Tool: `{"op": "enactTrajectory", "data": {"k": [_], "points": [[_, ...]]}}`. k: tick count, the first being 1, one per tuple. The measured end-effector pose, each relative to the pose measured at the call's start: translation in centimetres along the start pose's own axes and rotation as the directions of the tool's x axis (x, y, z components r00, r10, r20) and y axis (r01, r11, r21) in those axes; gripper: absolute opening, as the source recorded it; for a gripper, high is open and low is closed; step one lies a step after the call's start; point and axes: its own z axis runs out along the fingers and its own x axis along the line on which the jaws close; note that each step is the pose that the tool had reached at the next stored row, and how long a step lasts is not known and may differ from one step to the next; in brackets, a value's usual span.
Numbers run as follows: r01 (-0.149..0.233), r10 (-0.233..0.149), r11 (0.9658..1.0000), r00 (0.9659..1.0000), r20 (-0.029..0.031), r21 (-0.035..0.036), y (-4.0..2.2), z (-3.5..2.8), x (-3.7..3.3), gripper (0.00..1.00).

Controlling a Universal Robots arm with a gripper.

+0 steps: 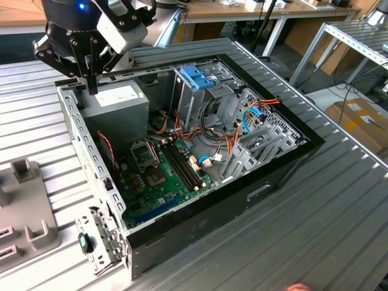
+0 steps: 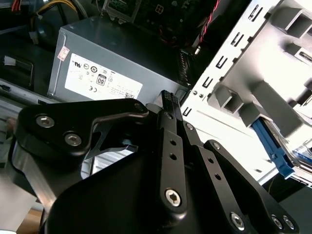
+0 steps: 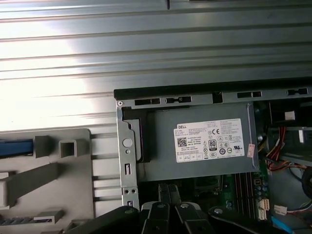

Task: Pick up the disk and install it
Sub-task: 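Reach for the disk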

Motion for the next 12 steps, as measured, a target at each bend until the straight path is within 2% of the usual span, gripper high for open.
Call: {"op": "enactTrajectory", "data": {"k": [12], "points": [[0.000,0.000,1.0000,1.0000,0.0000,0.0000,-0.10,0.10,1.23,0.11]]}}
